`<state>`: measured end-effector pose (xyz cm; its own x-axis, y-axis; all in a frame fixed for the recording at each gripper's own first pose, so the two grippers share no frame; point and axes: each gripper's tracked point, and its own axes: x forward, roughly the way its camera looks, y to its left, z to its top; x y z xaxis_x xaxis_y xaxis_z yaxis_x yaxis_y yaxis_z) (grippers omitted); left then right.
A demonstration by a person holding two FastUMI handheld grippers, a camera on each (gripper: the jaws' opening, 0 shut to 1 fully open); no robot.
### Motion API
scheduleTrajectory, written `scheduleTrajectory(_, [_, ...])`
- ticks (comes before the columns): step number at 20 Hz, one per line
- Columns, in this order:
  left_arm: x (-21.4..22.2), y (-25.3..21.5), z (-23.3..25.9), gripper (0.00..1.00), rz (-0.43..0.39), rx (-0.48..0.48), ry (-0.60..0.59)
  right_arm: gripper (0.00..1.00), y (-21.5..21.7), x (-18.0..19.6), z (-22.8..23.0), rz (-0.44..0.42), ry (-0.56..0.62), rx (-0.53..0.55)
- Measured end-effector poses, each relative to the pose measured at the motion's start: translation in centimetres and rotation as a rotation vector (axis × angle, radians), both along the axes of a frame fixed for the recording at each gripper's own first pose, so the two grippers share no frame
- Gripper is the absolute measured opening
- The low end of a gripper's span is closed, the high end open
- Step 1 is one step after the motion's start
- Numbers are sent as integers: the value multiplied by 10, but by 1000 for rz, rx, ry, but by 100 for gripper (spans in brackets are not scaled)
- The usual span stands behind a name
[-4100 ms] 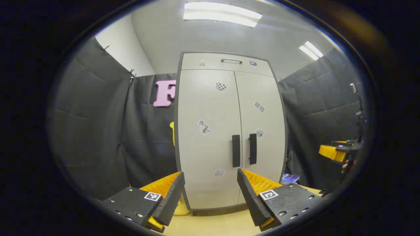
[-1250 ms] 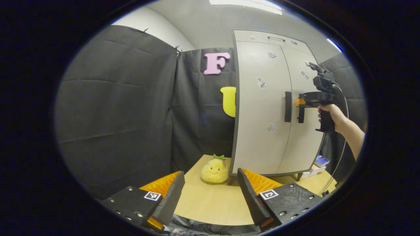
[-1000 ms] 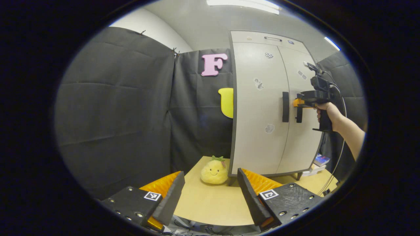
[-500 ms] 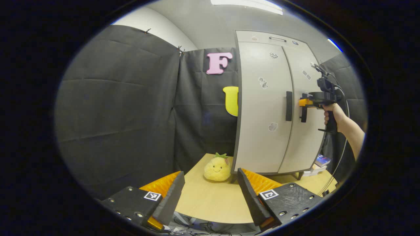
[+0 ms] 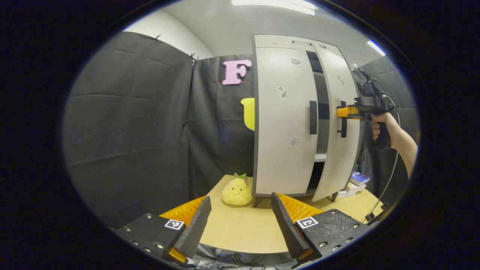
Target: Open the right door of the double-door shoe cabinet with the right hand, and open the left door with the left hand.
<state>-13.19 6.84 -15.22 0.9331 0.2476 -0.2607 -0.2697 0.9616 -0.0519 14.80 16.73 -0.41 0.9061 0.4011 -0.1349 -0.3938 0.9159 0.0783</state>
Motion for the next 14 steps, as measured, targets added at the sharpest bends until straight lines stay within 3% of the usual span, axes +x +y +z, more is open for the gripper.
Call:
scheduleTrajectory(10, [31,-32,3,94,-107,4,-8,5,-52,-43,5,-5,3,2])
scheduleTrajectory(11, [33,-36,3,93,-116,1,-10,10,-60,-47,5,-10,4,3])
scheduleTrajectory(14, [44,-42,1,93,-135,-10,-16,5,-85,-59,7,-35,36,48])
